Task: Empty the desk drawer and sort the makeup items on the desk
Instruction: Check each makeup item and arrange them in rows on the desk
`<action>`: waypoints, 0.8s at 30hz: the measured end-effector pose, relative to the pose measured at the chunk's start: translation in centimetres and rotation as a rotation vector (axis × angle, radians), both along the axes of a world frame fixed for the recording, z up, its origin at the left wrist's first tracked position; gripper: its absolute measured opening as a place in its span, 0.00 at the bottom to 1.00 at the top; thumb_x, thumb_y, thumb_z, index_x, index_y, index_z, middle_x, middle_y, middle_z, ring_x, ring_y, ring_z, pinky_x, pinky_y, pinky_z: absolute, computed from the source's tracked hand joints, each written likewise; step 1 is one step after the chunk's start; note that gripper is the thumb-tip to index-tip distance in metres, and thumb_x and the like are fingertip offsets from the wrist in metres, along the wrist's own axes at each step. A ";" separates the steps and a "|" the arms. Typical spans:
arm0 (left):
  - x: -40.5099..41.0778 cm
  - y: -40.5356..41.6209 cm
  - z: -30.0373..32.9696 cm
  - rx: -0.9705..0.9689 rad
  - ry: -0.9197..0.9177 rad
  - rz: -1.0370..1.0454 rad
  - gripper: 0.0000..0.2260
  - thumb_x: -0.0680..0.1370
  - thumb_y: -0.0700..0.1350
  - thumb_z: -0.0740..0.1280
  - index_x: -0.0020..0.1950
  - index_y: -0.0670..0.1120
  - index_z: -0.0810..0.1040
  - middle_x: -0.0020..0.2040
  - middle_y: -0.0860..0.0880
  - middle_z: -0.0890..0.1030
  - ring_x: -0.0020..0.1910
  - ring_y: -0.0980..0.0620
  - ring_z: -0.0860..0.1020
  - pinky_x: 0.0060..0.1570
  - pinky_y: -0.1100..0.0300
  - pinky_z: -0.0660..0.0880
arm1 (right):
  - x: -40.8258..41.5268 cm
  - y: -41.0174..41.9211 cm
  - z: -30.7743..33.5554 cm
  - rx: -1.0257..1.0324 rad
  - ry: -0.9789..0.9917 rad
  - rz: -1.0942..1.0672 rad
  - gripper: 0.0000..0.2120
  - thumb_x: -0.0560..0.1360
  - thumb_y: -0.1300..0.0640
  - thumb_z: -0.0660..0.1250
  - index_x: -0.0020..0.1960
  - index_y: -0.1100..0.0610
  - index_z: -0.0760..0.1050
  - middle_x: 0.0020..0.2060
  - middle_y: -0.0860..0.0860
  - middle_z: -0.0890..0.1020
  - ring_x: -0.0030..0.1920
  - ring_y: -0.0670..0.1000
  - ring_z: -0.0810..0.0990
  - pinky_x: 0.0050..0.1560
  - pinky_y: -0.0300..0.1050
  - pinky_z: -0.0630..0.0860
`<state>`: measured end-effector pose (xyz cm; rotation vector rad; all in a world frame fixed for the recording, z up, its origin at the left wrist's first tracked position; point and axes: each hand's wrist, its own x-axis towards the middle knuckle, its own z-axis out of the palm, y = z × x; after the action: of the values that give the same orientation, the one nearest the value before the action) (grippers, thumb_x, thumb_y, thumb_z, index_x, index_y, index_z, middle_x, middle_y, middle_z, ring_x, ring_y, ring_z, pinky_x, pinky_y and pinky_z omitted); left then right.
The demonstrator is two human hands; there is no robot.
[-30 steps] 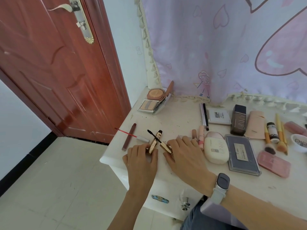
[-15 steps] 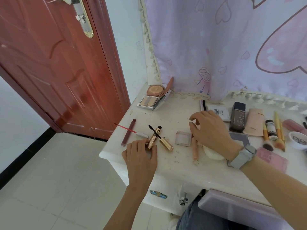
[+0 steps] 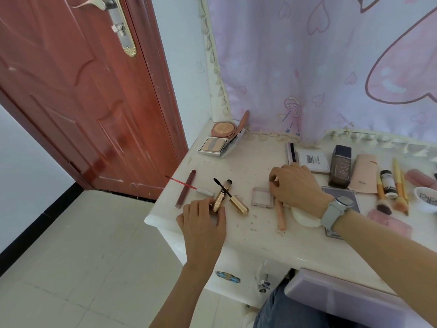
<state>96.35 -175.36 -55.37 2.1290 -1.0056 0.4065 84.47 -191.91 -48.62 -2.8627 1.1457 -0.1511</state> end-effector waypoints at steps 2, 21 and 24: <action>0.0 0.1 0.1 0.000 0.026 -0.011 0.09 0.69 0.45 0.71 0.46 0.44 0.77 0.41 0.49 0.78 0.42 0.47 0.75 0.45 0.56 0.65 | 0.0 -0.1 0.3 0.096 -0.086 -0.037 0.14 0.76 0.55 0.58 0.58 0.54 0.75 0.49 0.51 0.80 0.53 0.53 0.75 0.54 0.46 0.68; -4.5 -2.0 6.9 -0.033 0.352 -0.518 0.17 0.76 0.55 0.62 0.64 0.53 0.70 0.44 0.62 0.73 0.40 0.63 0.74 0.39 0.72 0.71 | -3.3 0.7 5.5 1.110 -0.965 -0.097 0.09 0.76 0.61 0.62 0.39 0.61 0.77 0.34 0.57 0.73 0.26 0.45 0.68 0.30 0.37 0.64; -4.5 -2.3 7.0 -0.030 0.181 -0.486 0.17 0.79 0.57 0.54 0.55 0.48 0.76 0.38 0.59 0.72 0.31 0.62 0.71 0.30 0.72 0.67 | -3.6 1.7 5.4 1.074 -0.917 -0.113 0.09 0.77 0.58 0.62 0.42 0.62 0.75 0.23 0.50 0.73 0.23 0.46 0.64 0.25 0.35 0.63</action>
<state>91.85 -177.68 -48.35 1.7769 -1.3470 -0.0087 80.83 -190.19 -43.18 -1.4894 0.7839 -0.5632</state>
